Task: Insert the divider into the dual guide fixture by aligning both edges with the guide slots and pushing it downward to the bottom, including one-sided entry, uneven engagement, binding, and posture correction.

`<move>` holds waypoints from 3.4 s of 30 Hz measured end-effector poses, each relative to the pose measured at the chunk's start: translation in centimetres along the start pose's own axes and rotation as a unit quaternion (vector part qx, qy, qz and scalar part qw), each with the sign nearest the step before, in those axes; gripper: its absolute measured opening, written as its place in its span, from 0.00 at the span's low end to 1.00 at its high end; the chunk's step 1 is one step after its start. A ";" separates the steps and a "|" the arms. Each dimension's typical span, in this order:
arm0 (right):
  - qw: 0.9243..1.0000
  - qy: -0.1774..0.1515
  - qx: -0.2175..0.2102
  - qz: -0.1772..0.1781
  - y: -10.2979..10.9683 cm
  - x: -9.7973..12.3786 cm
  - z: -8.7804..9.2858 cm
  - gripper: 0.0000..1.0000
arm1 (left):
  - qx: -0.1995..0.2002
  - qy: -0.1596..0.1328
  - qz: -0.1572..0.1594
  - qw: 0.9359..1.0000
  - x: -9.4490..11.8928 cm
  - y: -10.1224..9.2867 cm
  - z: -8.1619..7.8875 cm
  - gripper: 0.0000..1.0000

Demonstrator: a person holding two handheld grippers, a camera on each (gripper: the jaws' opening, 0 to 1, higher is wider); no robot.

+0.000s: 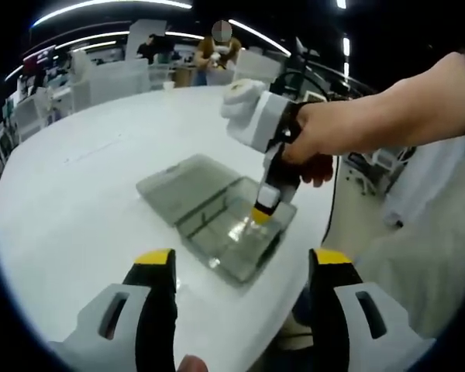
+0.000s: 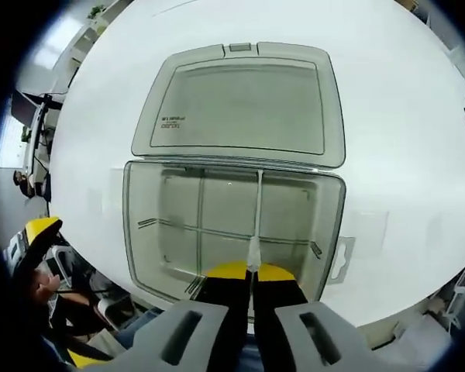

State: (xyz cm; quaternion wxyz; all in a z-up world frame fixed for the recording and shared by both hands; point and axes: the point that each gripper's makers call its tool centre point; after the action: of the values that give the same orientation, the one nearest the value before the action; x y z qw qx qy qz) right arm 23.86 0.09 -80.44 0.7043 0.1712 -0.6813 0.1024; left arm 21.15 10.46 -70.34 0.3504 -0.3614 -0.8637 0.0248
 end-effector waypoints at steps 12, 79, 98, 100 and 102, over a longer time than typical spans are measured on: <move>0.998 -0.040 0.014 -0.039 0.5 1.1 -1.9 0.07 | -0.001 -0.003 0.003 1.000 0.6 0.2 0.1 0.67; 0.801 -0.369 0.441 -0.165 -1.6 9.2 2.1 0.32 | 0.145 0.184 -0.167 0.958 -1.3 7.2 6.2 0.60; 0.785 -0.376 0.470 -0.150 -2.7 9.5 2.8 0.37 | 0.193 0.236 -0.241 0.921 -2.2 9.5 7.7 0.44; 0.785 -0.375 0.470 -0.150 -2.7 9.5 2.8 0.37 | 0.204 0.239 -0.244 0.918 -2.3 9.7 8.0 0.44; 0.784 -0.376 0.470 -0.151 -2.6 9.5 2.9 0.37 | 0.207 0.242 -0.245 0.916 -2.3 9.6 8.0 0.44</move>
State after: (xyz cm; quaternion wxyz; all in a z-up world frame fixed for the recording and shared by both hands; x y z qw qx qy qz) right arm 22.70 -4.29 -71.18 0.2314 0.6065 -0.7250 0.2302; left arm 23.13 17.77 -80.54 0.6103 -0.0529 -0.7899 0.0279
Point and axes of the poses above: the point that each gripper's makers call its tool centre point, and the gripper's own axes: x roughly backward along the fingers, y roughly to its left, z roughly out of its underside, and after that the axes turned 6 degrees about x, right-handed
